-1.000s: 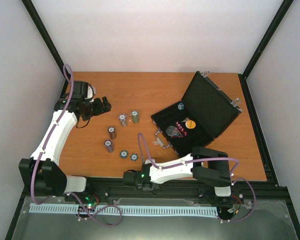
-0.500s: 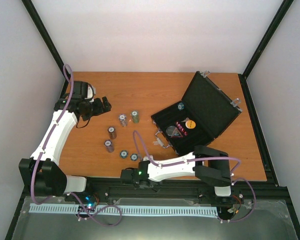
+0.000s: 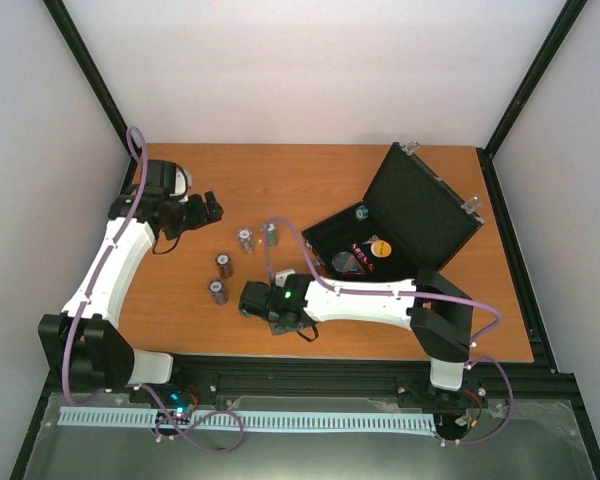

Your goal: Pack up texas hold em set

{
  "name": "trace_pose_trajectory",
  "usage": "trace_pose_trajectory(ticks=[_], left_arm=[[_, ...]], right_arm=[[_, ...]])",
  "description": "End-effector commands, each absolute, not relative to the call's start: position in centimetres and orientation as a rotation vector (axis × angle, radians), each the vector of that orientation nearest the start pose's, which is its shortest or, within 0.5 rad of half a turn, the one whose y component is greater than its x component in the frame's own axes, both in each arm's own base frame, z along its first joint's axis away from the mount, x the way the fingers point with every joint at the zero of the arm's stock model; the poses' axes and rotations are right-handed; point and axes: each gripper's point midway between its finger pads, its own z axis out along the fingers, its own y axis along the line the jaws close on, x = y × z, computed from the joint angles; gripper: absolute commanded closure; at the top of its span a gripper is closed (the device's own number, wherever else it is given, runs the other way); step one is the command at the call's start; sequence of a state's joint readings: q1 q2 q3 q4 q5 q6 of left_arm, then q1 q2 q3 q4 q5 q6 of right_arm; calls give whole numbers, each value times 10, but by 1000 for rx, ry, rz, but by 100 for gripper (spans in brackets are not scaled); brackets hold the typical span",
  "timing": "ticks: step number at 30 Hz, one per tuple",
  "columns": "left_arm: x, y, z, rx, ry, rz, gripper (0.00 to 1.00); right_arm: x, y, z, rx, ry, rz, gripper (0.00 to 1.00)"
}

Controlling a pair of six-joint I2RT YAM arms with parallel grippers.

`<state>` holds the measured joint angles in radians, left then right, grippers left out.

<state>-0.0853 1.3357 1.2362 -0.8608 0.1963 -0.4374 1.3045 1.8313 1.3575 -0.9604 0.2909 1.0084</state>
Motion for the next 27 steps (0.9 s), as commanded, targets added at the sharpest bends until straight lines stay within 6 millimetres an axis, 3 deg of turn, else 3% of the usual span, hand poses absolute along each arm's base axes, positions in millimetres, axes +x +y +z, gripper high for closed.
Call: trace_pose_trajectory(ticks=[1, 11, 16, 27], left_arm=[[350, -67, 226, -332, 2502, -475, 0], [349, -68, 229, -336, 2501, -484, 0], [349, -67, 229, -339, 2501, -484, 0], [347, -67, 224, -343, 2514, -479, 0]], right_arm=[[166, 353, 79, -547, 2790, 49, 58], [189, 382, 65, -770, 2842, 143, 58], [189, 394, 63, -830, 2853, 177, 58], [183, 400, 50, -904, 2893, 205, 56]])
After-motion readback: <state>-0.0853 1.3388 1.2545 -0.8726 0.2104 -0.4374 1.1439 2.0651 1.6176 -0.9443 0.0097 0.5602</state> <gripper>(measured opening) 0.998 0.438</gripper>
